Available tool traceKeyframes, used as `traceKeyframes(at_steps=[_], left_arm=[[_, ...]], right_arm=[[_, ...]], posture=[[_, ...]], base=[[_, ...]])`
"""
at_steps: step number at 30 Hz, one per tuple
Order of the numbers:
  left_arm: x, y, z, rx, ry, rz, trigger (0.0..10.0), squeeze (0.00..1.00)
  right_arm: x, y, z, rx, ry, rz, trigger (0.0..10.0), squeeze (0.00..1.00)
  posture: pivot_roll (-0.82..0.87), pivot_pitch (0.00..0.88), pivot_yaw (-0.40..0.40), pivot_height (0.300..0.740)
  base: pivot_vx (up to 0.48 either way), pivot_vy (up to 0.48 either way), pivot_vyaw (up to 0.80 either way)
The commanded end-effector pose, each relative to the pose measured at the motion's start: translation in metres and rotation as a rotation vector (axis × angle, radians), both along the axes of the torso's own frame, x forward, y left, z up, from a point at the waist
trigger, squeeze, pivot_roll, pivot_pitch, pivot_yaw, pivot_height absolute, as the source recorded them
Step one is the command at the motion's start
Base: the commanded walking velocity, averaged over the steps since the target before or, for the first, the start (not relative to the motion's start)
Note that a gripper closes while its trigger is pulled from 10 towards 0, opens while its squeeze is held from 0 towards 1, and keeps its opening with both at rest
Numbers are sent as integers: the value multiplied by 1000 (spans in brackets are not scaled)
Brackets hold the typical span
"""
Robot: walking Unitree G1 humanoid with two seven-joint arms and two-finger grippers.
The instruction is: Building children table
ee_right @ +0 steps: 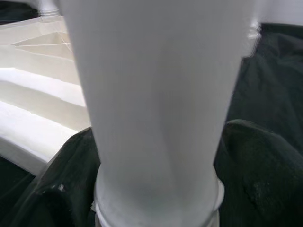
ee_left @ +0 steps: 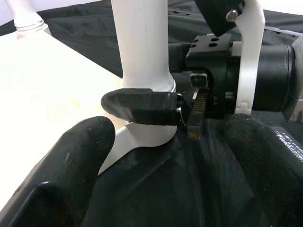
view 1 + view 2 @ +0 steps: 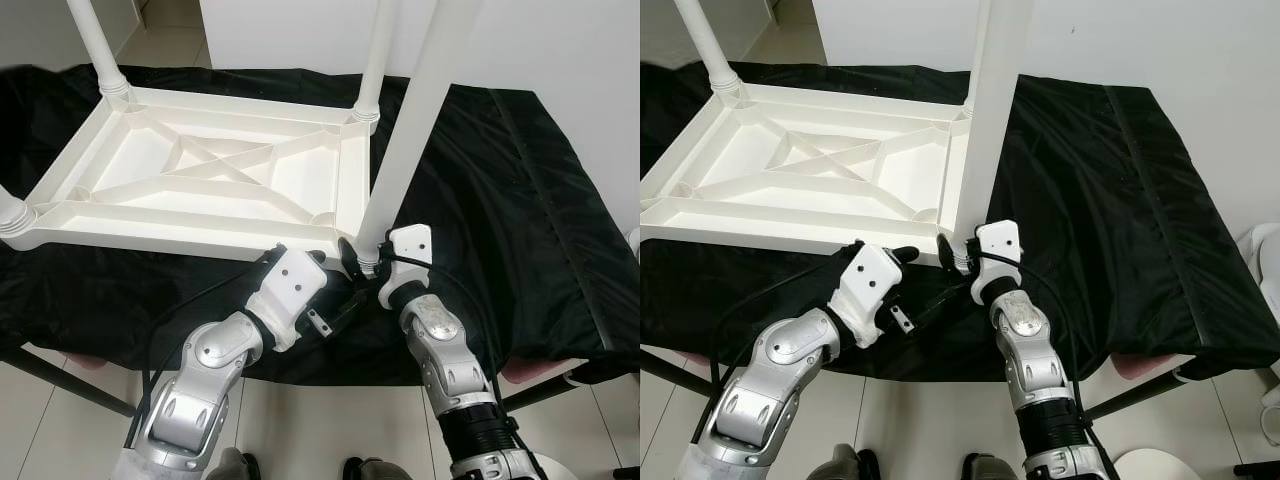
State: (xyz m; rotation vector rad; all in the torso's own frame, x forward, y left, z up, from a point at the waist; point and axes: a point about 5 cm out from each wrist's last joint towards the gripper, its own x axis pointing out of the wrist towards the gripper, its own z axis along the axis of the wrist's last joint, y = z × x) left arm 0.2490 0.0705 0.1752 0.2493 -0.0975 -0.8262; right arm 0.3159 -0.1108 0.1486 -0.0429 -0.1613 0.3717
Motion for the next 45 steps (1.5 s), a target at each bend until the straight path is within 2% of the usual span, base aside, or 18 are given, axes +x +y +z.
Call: traceKeyframes(at_steps=[1, 3, 4, 12, 13, 14, 15, 19, 20, 25, 26, 27, 28, 33, 38, 40, 41, 45], left_arm=[[-1, 2, -3, -5, 5, 37, 10000, 0], [-1, 2, -2, -4, 4, 36, 10000, 0], [0, 2, -2, -2, 2, 32, 10000, 0], [2, 1, -1, 3, -6, 22, 10000, 0], [2, 1, 0, 4, -9, 24, 10000, 0], [2, 1, 0, 4, -9, 24, 10000, 0], [3, 2, 0, 4, -11, 26, 10000, 0], [3, 2, 1, 5, -14, 29, 10000, 0], [3, 3, 0, 5, -13, 31, 10000, 0], [1, 3, 0, 6, -12, 33, 10000, 0], [1, 3, 0, 6, -12, 32, 10000, 0], [1, 3, 0, 6, -13, 32, 10000, 0], [1, 2, 0, 7, -13, 31, 10000, 0], [2, 2, 0, 7, -12, 28, 10000, 0], [4, 3, 0, 5, -16, 36, 10000, 0], [5, 5, 1, 1, -18, 47, 10000, 0], [5, 5, 1, 1, -18, 47, 10000, 0], [5, 6, 1, 6, -20, 48, 10000, 0]], right_arm=[[2, -1, 5, -8, -33, 74, 10000, 0], [3, -2, 8, -19, -45, 120, 10000, 0], [6, -3, 14, -54, -68, 198, 10000, 0], [16, -9, 21, -122, -66, 310, 10000, 0], [18, -11, 21, -146, -58, 332, 6863, 0], [18, -11, 21, -146, -58, 332, 6863, 0], [18, -13, 19, -167, -50, 353, 3529, 0], [19, -16, 16, -187, -44, 379, 3529, 0], [18, -17, 15, -187, -38, 389, 0, 0], [17, -21, 11, -179, -14, 404, 0, 0], [17, -22, 10, -170, -8, 399, 510, 0], [17, -22, 10, -164, -6, 397, 510, 0], [18, -22, 11, -149, -2, 388, 10000, 0], [19, -22, 13, -90, 12, 344, 10000, 0], [20, -20, 17, -42, 5, 196, 10000, 0], [18, -17, 14, -19, 3, 69, 10000, 0], [18, -17, 14, -19, 3, 69, 10000, 0], [-2, 12, 4, 63, 2, -144, 10000, 0]], posture=[[-87, 143, 3, 740], [-88, 139, 4, 740], [-90, 135, 9, 740], [-89, 129, 8, 740], [-84, 125, 7, 740], [-84, 125, 7, 740], [-80, 123, 4, 740], [-80, 123, 4, 740], [-76, 122, 1, 740], [-76, 120, 2, 740], [-76, 120, 3, 740], [-76, 120, 3, 740], [-79, 120, 5, 740], [-81, 122, 3, 740], [-84, 124, -3, 740], [-85, 123, -3, 740], [-85, 123, -3, 740], [-88, 119, -1, 740]], base=[[0, 0, 0], [0, 0, 0], [0, 0, 0], [0, 0, 0], [0, 0, 0], [0, 0, 0], [0, 0, 0], [0, 0, 0], [0, 0, 0], [0, 0, 0], [0, 0, 0], [0, 0, 0], [0, 0, 0], [0, 0, 0], [0, 0, 0], [0, 0, 0], [0, 0, 0], [0, 0, 0]])
